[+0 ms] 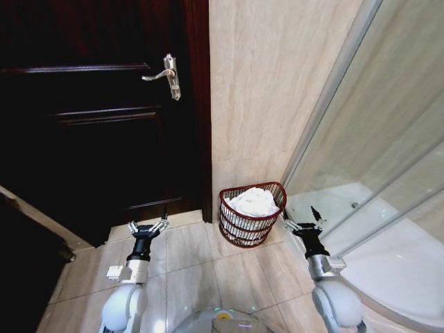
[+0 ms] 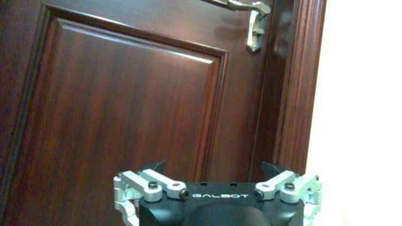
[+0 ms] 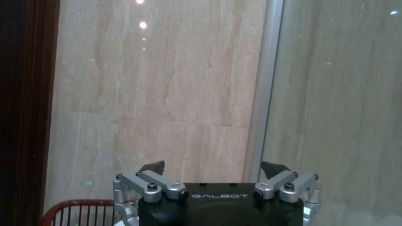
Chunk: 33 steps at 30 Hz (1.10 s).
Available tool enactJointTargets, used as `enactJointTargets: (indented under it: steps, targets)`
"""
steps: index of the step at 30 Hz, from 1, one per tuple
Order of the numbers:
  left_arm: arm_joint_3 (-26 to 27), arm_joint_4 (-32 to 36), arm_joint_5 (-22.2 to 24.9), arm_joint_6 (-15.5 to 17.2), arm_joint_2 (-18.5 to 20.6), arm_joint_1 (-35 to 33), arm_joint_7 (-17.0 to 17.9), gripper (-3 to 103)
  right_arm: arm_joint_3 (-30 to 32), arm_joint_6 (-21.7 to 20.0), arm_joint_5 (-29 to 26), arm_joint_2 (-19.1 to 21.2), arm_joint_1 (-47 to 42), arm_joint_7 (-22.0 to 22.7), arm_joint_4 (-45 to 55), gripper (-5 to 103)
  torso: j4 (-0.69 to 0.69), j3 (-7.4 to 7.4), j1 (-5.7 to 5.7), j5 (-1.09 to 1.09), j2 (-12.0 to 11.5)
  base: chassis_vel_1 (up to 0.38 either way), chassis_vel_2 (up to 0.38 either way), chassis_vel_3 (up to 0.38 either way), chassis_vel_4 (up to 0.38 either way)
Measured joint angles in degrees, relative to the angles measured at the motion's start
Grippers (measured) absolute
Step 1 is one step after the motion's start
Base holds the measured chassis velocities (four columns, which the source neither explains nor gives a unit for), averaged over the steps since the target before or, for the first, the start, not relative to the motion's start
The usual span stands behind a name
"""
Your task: Discard the used towel into the hamper.
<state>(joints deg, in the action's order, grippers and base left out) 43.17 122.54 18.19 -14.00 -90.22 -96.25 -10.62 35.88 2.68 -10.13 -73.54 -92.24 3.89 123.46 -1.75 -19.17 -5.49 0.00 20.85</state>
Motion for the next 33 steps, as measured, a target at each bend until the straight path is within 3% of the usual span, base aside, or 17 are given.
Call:
enactJointTargets:
  steps: [21, 33]
  targets:
    - [1.7, 0.0, -0.4, 0.5, -0.6, -0.4, 0.9, 100, 1.0, -1.4, -4.7, 0.8, 0.7, -1.3, -2.4, 100, 0.01, 0.00, -0.01, 0.00, 0.0, 0.018, 0.019, 0.016, 0.016]
    - [1.5, 0.0, -2.3, 2.5, -1.0, 0.4, 7.4, 100, 1.3, -1.5, -4.4, 0.1, 0.7, -1.4, -1.7, 100, -0.02, -0.48, -0.26, 0.00, 0.7, 0.076, 0.069, 0.070, 0.079]
